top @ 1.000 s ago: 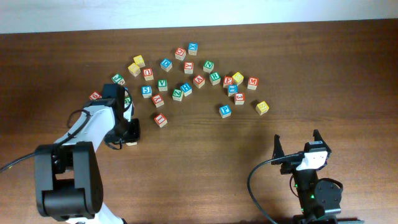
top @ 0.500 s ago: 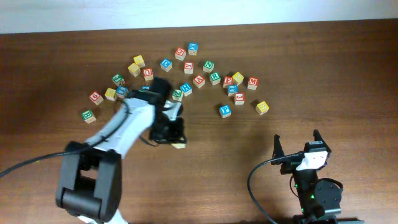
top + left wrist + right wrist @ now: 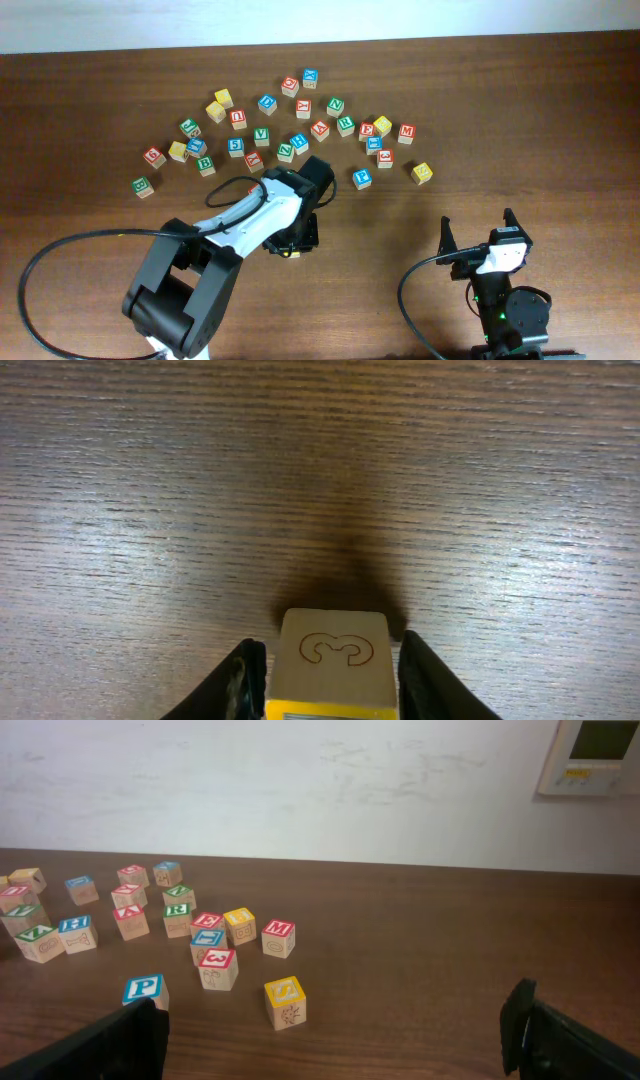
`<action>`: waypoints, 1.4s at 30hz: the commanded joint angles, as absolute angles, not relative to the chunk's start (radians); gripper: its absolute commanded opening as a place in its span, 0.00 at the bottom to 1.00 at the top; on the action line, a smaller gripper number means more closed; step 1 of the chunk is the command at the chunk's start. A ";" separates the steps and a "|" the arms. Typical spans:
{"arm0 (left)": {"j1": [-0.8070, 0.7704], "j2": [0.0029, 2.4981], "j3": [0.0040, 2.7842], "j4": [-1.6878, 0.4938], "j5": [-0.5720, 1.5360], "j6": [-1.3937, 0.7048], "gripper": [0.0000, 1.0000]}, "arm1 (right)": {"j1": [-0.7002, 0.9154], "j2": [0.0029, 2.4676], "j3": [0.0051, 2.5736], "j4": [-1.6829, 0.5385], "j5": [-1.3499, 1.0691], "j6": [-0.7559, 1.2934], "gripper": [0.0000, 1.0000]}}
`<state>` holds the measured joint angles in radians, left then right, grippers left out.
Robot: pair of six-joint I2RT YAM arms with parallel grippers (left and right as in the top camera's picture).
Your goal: Spell out CVPR
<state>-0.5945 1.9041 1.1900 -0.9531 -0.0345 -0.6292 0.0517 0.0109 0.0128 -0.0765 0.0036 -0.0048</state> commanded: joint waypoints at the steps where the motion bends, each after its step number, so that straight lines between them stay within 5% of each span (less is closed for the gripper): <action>1: -0.597 1.915 1.180 -0.954 -0.047 -0.636 0.37 | 0.045 0.004 0.006 -0.081 0.012 -0.011 0.98; 6: -0.593 1.915 1.191 -0.944 -0.049 -0.574 0.44 | 0.045 0.004 0.006 -0.081 0.012 -0.011 0.98; 8: -0.582 1.914 1.245 -0.981 -0.049 -0.551 0.88 | 0.045 0.004 0.006 -0.081 0.012 -0.011 0.98; 17: -0.437 1.773 1.641 -1.232 -0.041 -0.499 0.91 | 0.045 0.004 0.006 -0.081 0.012 -0.011 0.98; 20: -0.366 1.661 1.646 -1.227 -0.053 -0.499 0.99 | 0.045 0.004 0.006 -0.081 0.012 -0.011 0.98; 42: -0.305 1.650 1.639 -1.203 -0.157 -0.500 0.99 | 0.045 0.004 0.006 -0.081 0.012 -0.011 0.98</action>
<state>-0.3069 1.6459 1.6329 -1.2255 -0.0734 -0.5083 0.0517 0.0101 0.0128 -0.0765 0.0036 -0.0044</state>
